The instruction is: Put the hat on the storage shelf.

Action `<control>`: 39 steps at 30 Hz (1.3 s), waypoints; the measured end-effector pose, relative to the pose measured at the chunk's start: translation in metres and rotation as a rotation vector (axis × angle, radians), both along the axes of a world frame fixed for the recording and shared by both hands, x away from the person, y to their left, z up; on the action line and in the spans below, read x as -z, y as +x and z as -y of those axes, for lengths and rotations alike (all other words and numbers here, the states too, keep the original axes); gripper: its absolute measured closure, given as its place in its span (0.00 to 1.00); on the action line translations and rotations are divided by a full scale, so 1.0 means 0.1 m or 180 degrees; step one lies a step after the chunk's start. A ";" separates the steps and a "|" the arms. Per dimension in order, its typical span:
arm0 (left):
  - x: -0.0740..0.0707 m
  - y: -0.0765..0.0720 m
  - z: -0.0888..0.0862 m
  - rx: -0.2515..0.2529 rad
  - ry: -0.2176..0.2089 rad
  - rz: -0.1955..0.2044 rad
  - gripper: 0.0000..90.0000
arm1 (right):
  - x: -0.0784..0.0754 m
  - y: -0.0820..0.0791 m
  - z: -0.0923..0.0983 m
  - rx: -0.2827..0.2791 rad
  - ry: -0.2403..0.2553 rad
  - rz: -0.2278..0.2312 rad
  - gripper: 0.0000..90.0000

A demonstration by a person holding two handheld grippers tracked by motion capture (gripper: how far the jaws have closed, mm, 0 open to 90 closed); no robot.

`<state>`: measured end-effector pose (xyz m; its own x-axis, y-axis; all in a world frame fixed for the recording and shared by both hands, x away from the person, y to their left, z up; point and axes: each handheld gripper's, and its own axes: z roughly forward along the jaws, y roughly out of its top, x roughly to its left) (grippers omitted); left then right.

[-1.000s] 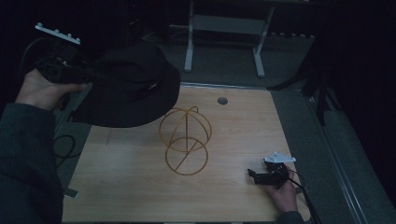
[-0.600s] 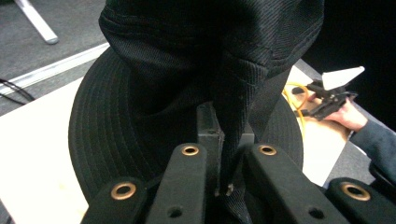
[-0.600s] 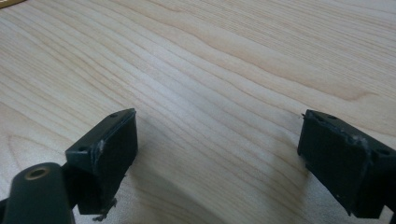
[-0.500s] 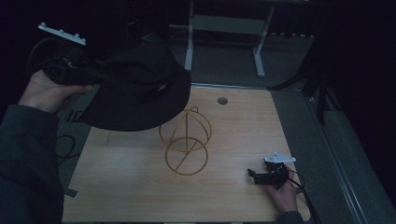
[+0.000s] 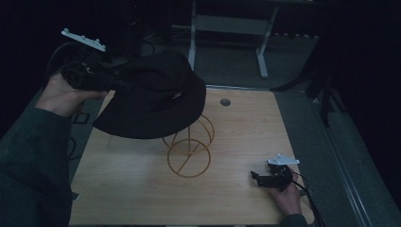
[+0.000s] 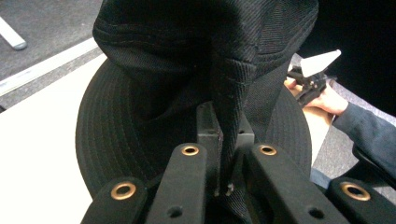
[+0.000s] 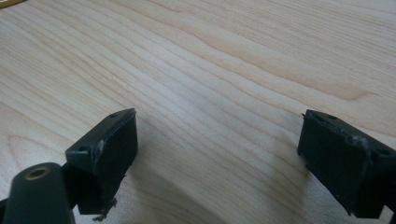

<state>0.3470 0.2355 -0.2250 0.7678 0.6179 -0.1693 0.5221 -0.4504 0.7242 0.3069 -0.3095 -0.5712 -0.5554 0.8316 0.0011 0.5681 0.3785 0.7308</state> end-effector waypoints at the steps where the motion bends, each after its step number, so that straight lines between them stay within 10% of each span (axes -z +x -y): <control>1: 0.00 0.00 0.01 0.0020 0.0003 0.0003 0.98 | 0.00 0.00 0.00 0.0001 0.0000 -0.0002 0.13; 39: 0.21 0.00 0.51 0.0470 0.0216 -0.0043 0.97 | 0.00 0.00 0.00 0.0001 0.0002 -0.0002 0.13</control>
